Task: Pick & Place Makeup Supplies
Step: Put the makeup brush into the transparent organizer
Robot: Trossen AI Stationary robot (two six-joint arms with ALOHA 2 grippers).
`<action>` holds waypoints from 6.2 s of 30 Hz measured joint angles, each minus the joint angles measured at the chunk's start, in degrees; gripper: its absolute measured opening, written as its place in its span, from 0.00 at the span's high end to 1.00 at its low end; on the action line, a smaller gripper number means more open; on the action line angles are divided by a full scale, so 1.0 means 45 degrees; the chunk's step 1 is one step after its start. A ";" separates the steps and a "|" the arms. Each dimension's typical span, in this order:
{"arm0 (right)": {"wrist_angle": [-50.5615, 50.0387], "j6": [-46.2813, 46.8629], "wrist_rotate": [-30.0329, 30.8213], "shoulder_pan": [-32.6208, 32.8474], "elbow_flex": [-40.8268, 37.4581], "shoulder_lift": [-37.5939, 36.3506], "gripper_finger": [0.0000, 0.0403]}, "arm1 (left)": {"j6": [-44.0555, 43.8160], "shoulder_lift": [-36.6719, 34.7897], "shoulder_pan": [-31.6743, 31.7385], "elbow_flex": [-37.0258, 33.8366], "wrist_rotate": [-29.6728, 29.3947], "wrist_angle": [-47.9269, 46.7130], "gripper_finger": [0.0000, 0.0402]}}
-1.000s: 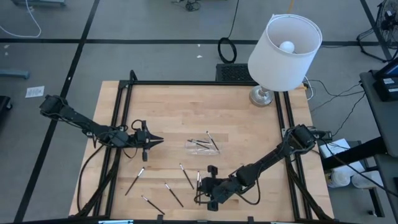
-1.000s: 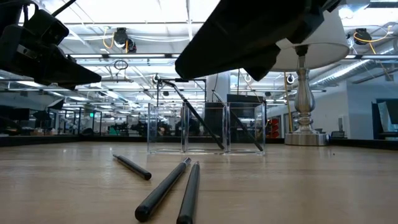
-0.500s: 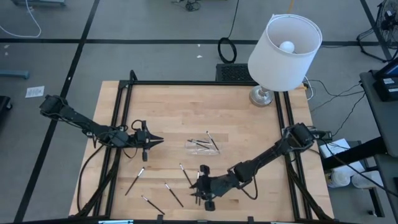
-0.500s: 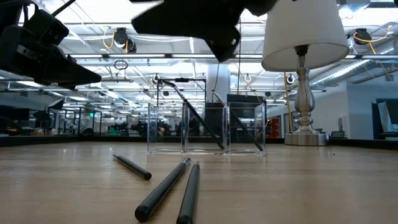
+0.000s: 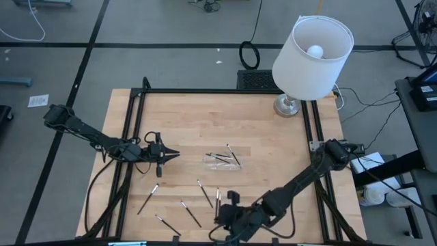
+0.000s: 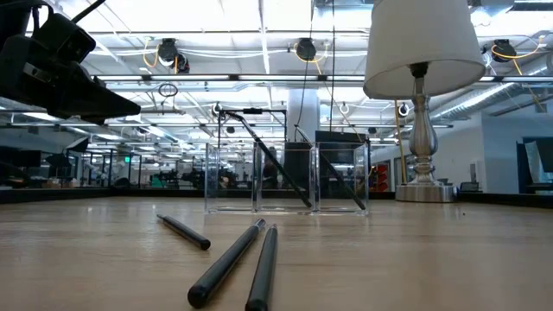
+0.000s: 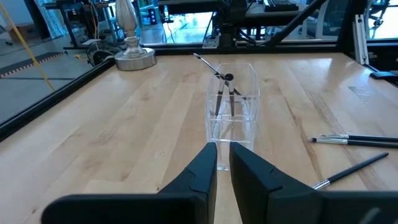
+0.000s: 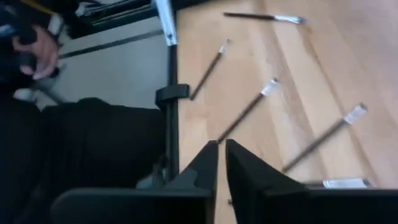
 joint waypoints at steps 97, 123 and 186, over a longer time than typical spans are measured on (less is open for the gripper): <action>-0.3818 0.4189 -0.3651 -0.3120 -0.2128 0.3264 0.79 | 0.0044 0.0000 0.0000 0.0000 -0.0029 -0.0238 0.87; -0.4800 0.1958 -0.3312 -0.2255 -0.2151 0.3186 0.99 | -0.0024 -0.0001 0.0002 0.0000 -0.0029 -0.0253 0.87; 1.1284 -1.2022 0.2943 -0.4386 -0.3437 -0.1327 1.00 | -0.0010 0.0002 0.0000 0.0005 -0.0017 -0.0253 0.87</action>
